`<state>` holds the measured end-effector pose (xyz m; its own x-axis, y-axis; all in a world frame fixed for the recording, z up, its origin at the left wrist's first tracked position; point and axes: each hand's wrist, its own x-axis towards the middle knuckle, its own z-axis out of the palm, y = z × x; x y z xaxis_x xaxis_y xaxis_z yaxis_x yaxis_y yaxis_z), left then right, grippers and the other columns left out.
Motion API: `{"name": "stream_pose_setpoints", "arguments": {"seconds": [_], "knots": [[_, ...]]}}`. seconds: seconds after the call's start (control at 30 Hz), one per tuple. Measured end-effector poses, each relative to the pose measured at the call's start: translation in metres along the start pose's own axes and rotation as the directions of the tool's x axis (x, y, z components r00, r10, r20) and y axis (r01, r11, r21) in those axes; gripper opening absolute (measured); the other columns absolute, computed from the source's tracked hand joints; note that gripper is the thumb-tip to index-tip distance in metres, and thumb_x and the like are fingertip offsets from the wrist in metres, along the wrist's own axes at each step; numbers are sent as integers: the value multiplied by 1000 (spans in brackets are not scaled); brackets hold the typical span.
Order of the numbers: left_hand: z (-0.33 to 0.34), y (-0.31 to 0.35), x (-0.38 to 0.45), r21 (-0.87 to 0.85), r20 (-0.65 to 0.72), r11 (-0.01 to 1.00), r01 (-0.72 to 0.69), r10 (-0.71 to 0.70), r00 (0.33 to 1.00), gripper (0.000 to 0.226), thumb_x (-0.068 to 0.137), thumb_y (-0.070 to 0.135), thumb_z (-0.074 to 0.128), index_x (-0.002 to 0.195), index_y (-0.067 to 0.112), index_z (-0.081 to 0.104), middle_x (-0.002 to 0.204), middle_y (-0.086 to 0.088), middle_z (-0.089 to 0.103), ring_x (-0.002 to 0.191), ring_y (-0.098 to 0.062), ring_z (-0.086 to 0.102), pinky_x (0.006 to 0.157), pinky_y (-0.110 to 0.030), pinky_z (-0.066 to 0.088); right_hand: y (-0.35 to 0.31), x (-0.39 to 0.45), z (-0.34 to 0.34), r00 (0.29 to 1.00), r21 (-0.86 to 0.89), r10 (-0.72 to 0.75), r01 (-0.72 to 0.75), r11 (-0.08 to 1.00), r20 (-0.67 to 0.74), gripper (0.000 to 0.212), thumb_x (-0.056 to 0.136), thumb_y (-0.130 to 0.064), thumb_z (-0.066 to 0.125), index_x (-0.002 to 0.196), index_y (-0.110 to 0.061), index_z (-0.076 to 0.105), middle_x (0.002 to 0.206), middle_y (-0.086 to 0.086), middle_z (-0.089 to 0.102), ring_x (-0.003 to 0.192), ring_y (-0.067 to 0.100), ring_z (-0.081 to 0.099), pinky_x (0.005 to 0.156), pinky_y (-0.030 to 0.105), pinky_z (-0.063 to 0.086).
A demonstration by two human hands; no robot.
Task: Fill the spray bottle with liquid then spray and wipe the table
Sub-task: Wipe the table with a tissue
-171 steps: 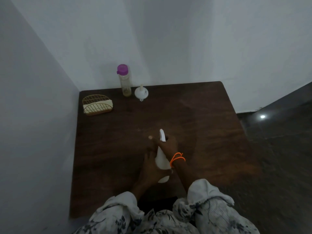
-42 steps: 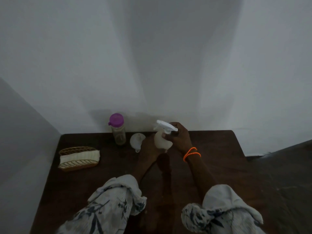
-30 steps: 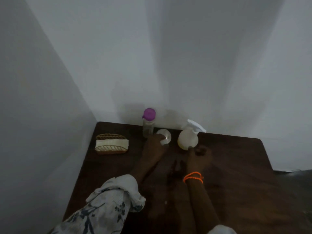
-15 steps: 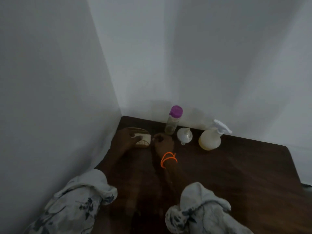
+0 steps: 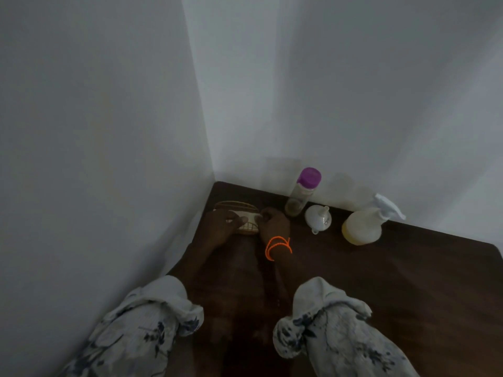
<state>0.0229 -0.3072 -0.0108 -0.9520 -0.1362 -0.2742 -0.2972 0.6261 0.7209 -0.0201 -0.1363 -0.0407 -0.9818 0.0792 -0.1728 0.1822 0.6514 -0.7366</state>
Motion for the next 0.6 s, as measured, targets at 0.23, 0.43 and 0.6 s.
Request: {"name": "stream_pose_setpoints", "arguments": {"seconds": [0.23, 0.43, 0.6], "knots": [[1, -8, 1, -22, 1, 1000, 15, -15, 1000, 60, 72, 77, 60, 98, 27, 80, 109, 6, 75, 104, -9, 65, 96, -36, 52, -1, 3, 6, 999, -43, 11, -13, 999, -34, 8, 81, -21, 72, 86, -16, 76, 94, 9, 75, 92, 28, 69, 77, 29, 50], [2, -9, 3, -40, 19, 998, 44, -43, 999, 70, 68, 82, 57, 105, 26, 78, 118, 3, 72, 109, -13, 63, 98, -40, 51, -2, -1, 2, 995, -3, -87, 87, 996, -50, 6, 84, -13, 71, 87, -8, 72, 93, 15, 65, 88, 29, 62, 75, 20, 34], [1, -4, -2, -33, 19, 999, 37, -36, 999, 55, 75, 70, 65, 105, 25, 78, 116, 2, 73, 107, -15, 65, 95, -37, 52, -12, -9, -12, 992, 159, -118, 124, 980, -47, 2, 86, -11, 69, 86, -10, 67, 85, 4, 66, 83, 18, 60, 73, 22, 38]]}}
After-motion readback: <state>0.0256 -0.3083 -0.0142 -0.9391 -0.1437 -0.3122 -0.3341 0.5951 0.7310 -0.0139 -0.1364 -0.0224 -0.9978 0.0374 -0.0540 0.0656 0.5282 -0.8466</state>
